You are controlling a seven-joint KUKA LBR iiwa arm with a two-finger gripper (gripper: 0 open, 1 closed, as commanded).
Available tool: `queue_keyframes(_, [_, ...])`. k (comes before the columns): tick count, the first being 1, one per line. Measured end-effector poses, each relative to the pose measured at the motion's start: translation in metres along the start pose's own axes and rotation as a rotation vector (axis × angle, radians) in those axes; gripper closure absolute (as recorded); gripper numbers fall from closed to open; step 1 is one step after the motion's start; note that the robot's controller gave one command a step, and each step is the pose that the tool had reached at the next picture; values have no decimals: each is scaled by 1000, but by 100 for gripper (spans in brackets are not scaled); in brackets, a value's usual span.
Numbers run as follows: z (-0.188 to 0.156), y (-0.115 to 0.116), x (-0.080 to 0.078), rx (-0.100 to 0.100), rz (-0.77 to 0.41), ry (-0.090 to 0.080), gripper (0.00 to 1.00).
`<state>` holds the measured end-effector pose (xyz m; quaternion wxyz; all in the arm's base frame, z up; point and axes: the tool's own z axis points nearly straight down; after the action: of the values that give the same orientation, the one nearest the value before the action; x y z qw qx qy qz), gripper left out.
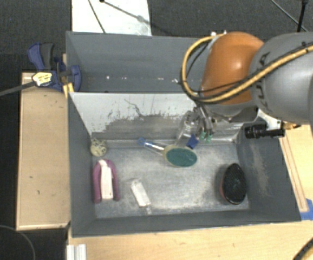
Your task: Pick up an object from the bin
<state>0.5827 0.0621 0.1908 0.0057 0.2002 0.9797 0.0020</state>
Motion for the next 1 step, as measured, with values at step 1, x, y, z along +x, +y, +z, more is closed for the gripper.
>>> queue_keyframes(1, [20,-14,28,5,-263,11,100])
